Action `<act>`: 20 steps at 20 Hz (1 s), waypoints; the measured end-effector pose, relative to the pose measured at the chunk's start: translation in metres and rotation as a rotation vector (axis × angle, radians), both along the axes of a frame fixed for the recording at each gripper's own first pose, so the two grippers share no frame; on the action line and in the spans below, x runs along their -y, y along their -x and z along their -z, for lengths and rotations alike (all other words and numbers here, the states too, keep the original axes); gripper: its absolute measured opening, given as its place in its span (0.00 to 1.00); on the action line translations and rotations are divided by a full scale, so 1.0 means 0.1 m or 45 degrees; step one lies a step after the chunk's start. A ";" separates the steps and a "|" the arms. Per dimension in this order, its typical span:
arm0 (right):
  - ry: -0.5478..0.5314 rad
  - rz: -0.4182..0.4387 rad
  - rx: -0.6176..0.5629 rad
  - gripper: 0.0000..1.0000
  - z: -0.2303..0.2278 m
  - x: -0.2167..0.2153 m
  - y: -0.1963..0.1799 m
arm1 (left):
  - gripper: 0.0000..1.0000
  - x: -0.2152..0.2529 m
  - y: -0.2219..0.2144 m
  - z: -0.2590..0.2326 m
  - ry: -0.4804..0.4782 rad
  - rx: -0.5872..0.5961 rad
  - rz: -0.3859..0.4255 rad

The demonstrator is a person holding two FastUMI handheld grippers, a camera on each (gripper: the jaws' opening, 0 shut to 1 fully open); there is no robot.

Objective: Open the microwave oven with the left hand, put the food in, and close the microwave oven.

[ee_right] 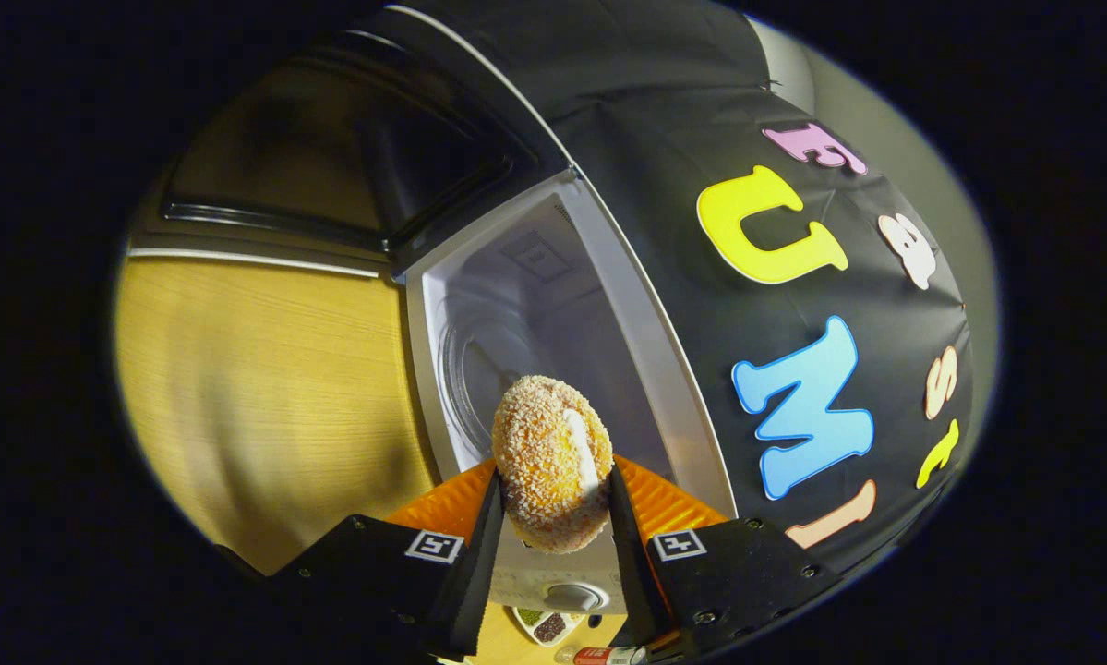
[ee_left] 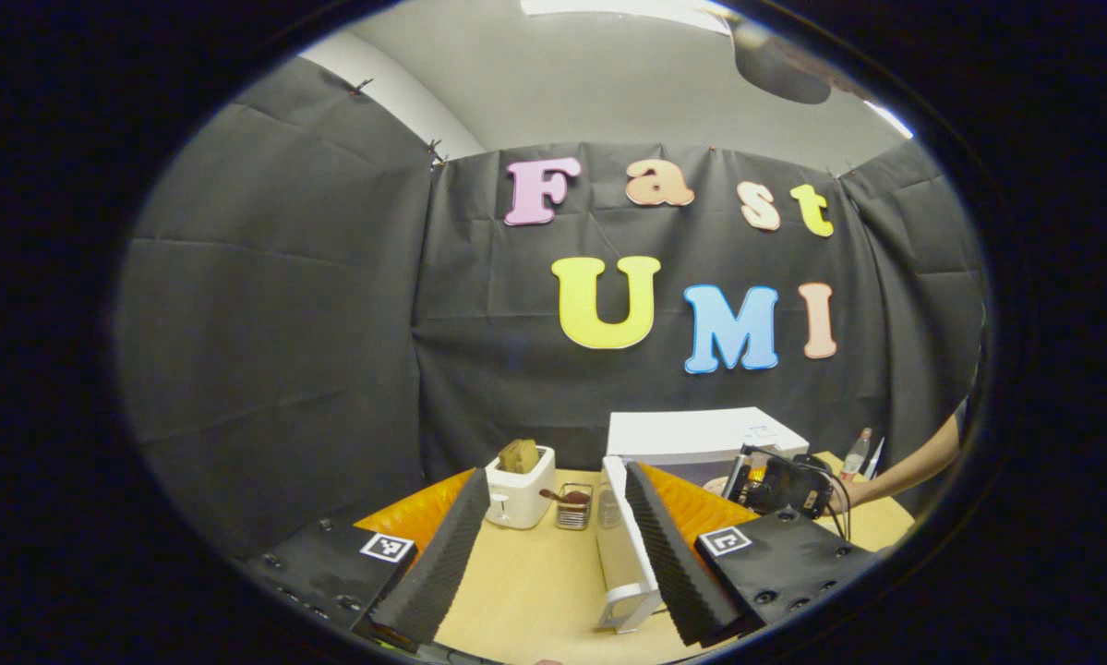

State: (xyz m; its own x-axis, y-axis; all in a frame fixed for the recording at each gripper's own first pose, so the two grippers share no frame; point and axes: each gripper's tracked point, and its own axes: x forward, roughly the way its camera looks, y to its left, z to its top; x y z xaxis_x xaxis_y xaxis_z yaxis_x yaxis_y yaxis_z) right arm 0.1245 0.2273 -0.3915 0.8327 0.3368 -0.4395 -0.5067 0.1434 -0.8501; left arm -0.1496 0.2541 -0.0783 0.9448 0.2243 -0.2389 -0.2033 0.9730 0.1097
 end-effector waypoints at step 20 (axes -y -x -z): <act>0.154 -0.067 0.081 0.82 0.53 -0.48 -0.76 | 0.94 -0.19 -0.03 0.06 -0.019 -0.085 -0.060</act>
State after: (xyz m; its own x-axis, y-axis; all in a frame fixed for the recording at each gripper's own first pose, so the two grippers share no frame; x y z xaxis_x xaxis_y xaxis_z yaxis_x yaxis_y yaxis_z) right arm 0.2007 0.2754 -0.4447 0.8428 0.3286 -0.4264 -0.4553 0.0126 -0.8902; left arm -0.1462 0.2736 -0.0846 0.9152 0.2723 -0.2971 -0.2406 0.9606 0.1392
